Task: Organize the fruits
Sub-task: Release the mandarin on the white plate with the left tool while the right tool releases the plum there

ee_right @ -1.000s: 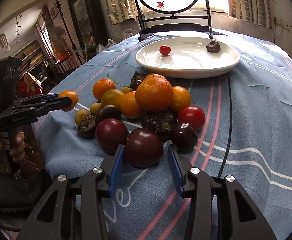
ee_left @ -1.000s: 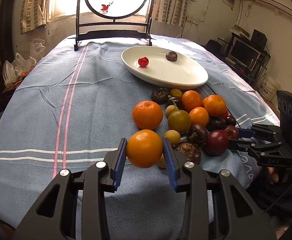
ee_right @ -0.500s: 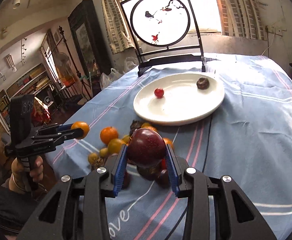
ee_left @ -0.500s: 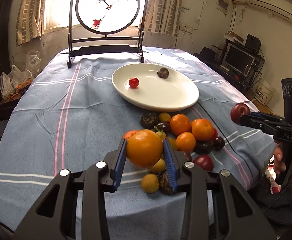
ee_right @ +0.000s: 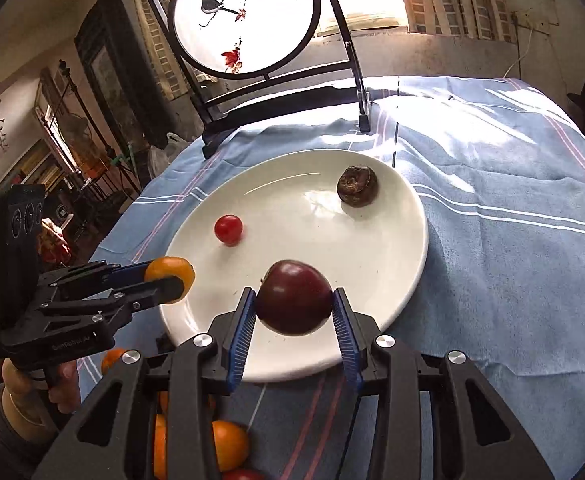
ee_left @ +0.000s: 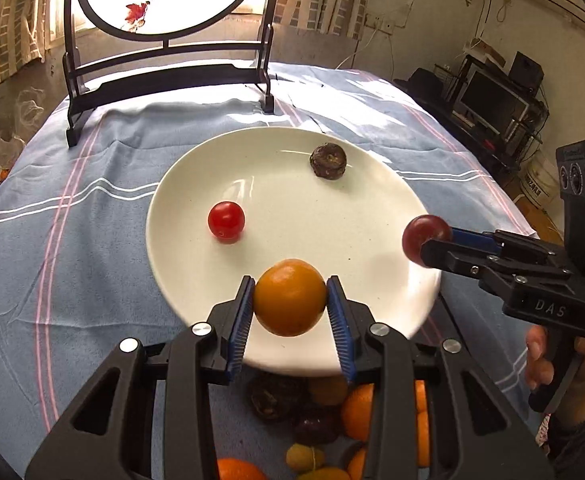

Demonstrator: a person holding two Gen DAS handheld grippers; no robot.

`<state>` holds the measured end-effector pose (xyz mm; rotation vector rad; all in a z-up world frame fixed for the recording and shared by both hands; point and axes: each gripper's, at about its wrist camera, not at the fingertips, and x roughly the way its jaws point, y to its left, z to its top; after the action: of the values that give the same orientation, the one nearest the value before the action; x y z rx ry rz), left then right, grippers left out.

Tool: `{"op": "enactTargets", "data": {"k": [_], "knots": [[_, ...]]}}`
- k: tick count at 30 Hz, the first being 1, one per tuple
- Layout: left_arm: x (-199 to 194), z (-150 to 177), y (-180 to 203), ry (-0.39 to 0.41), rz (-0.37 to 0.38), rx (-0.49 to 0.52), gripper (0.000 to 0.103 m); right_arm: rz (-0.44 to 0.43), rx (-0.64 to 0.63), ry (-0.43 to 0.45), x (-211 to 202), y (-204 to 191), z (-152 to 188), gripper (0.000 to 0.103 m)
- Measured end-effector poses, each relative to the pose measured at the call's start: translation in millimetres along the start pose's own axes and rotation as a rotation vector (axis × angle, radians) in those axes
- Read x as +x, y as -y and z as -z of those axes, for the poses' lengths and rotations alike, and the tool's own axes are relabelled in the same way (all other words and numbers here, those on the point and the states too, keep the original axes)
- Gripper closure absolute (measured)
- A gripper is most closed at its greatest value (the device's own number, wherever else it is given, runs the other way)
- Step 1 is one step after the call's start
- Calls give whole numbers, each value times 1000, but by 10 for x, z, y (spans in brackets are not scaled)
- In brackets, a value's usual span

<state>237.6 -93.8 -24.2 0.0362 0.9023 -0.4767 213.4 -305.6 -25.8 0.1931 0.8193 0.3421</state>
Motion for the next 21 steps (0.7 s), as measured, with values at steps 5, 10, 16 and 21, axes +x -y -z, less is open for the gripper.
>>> {"op": "enactTargets", "data": {"k": [5, 10, 16, 21], "knots": [[-200, -45, -120, 58, 10, -52, 44, 9, -7, 77, -173, -65, 34, 49], [-660, 281, -186, 105, -9, -3, 43, 17, -11, 112, -509, -89, 398, 49], [-914, 941, -280, 67, -54, 57, 43, 33, -7, 120, -801, -133, 949, 49], [-793, 1230, -341, 11, -67, 67, 51, 33, 0, 111, -901, -198, 1234, 49]]}}
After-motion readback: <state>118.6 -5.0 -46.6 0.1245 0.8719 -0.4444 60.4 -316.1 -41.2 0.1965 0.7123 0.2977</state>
